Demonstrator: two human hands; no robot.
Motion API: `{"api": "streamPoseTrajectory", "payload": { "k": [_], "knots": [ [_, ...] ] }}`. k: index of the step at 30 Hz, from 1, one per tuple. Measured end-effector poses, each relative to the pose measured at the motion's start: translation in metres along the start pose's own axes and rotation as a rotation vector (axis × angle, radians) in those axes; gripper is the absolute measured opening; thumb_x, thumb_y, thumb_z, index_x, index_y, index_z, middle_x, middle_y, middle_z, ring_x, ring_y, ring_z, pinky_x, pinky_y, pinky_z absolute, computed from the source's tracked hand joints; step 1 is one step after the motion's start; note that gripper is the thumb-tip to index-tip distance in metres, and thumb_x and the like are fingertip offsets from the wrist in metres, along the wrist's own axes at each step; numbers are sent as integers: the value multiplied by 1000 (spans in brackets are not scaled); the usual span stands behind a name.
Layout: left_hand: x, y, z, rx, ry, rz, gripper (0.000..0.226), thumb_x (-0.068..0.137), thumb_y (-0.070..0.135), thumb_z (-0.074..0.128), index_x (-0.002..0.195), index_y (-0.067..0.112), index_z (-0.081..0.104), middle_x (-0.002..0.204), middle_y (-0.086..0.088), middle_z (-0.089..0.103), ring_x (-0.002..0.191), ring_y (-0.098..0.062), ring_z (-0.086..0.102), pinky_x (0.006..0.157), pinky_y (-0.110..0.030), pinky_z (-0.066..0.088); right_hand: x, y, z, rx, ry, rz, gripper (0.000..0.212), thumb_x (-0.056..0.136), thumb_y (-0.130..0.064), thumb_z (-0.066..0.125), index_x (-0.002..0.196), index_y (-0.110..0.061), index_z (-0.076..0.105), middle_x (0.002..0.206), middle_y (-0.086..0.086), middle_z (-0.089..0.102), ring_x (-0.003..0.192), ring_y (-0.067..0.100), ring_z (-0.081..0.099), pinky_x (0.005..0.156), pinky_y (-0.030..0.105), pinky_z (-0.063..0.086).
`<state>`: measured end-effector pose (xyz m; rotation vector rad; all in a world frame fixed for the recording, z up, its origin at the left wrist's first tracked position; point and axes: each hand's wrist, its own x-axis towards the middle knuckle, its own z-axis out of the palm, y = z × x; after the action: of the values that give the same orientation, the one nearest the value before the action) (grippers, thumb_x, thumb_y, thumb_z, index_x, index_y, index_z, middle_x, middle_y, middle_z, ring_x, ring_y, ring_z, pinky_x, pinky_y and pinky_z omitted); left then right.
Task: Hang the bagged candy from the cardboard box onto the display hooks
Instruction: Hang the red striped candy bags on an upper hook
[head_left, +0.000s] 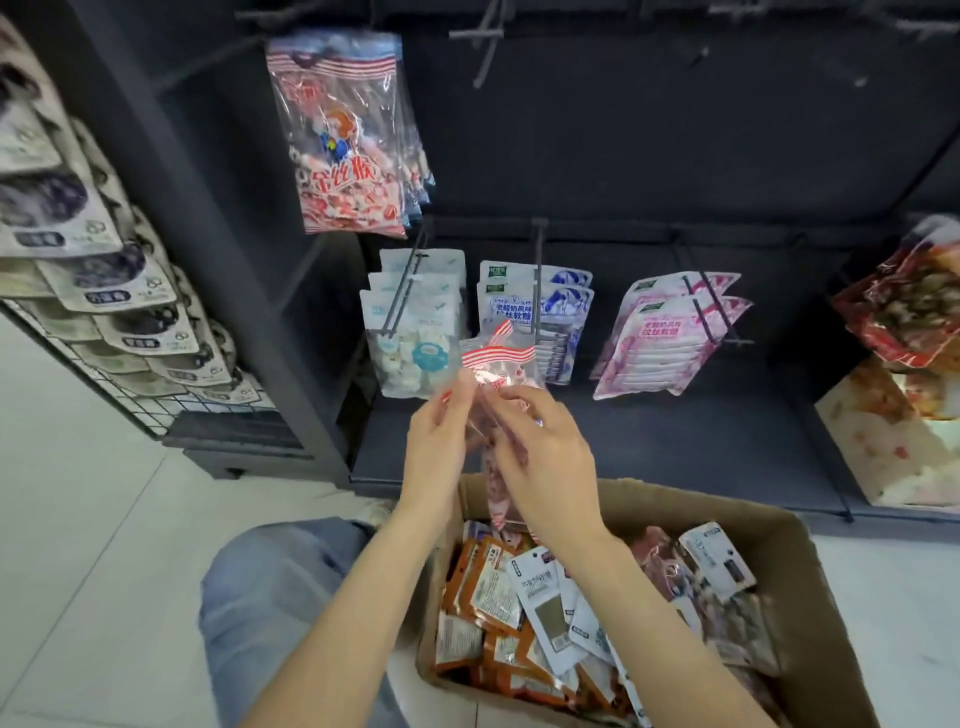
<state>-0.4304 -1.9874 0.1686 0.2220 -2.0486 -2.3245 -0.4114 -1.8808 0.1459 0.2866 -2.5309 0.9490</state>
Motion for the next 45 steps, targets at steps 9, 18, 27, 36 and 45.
{"api": "streamPoseTrajectory", "payload": {
  "k": [9, 18, 27, 36, 45],
  "knots": [
    [22, 24, -33, 222, 130, 176, 8, 89, 25, 62, 92, 24, 69, 80, 16, 72, 79, 1, 68, 67, -12, 52, 41, 18, -18, 379, 22, 290, 45, 87, -37, 65, 125, -23, 47, 125, -4, 51, 117, 12, 48, 98, 32, 44],
    [72, 65, -62, 593, 190, 430, 20, 94, 37, 53, 102, 26, 67, 87, 20, 68, 81, 8, 62, 68, -8, 45, 128, -28, -15, 655, 87, 237, 10, 96, -28, 52, 86, -29, 53, 84, -6, 65, 75, 7, 64, 65, 25, 52],
    [137, 114, -102, 545, 324, 411, 30, 96, 41, 47, 81, 24, 67, 75, -7, 68, 73, -19, 64, 76, -38, 48, 230, -87, 15, 829, 50, 281, 14, 96, -23, 55, 87, -12, 60, 76, 1, 68, 66, 12, 63, 67, 30, 54],
    [182, 154, -114, 541, 496, 537, 52, 95, 50, 47, 70, 7, 64, 57, 0, 57, 59, -15, 55, 64, -32, 40, 291, -122, 28, 757, 126, 174, 17, 91, -32, 63, 79, -22, 58, 70, -3, 67, 59, 2, 62, 64, 24, 54],
    [201, 165, -118, 471, 484, 446, 42, 96, 44, 48, 63, 21, 60, 63, 7, 62, 63, -11, 60, 62, -26, 43, 317, -131, 39, 728, 104, 295, 21, 87, -34, 63, 89, -16, 51, 92, 13, 69, 73, 21, 64, 79, 48, 56]
  ]
}}
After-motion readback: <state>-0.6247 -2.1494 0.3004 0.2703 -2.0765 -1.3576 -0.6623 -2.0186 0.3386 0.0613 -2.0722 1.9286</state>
